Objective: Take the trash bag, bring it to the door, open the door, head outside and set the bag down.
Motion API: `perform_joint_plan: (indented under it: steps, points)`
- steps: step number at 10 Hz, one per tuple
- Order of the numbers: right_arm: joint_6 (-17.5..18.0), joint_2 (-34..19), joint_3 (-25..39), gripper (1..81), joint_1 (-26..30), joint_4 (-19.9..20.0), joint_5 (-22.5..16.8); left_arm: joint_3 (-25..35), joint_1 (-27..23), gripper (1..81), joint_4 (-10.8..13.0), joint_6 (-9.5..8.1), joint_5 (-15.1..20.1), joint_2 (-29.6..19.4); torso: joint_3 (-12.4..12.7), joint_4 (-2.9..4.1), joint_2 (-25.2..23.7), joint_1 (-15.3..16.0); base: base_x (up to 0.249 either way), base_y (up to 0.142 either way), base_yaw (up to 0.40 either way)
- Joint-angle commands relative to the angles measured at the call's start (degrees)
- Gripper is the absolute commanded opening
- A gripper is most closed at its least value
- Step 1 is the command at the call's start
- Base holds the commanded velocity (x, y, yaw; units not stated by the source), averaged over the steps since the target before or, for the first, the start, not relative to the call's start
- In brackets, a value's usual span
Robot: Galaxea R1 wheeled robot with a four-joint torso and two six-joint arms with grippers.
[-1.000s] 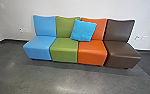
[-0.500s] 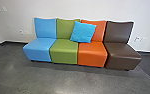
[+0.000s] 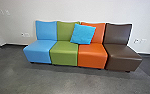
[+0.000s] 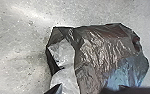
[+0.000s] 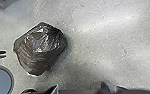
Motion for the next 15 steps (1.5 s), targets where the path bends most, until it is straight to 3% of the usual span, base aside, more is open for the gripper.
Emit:
perform_joint_plan:
  steps: [1,2,3,6,15]
  points:
    - [0.2,-3.4,0.9,81.1,3.3,0.8,-2.8,-0.7,-9.5,81.1,-0.9,-0.05,6.3,-0.7,-3.5,0.00,-5.7,3.7,0.000,0.000,0.000]
    - [0.2,-3.2,0.8,81.1,3.3,0.8,-2.8,-0.7,-10.4,81.1,-0.9,-0.05,7.2,-0.5,-5.4,0.00,-7.5,4.8,0.000,0.000,0.000]
    - [0.2,-3.2,0.7,81.1,3.3,0.8,-2.8,-0.8,-11.1,81.1,-0.8,-0.05,7.4,-0.3,-2.2,0.00,-9.4,6.0,0.000,0.000,0.000]
    - [0.2,-2.7,0.6,81.1,3.3,0.8,-2.8,-0.8,-14.0,81.1,-0.7,-0.05,11.1,1.9,-4.4,0.00,-14.2,9.0,0.000,0.000,0.000]
    - [0.2,-1.9,0.0,81.1,3.7,1.4,-4.1,-10.0,-9.2,81.1,-0.5,0.39,10.4,9.3,-4.6,0.00,-31.4,20.1,0.000,0.000,0.000]
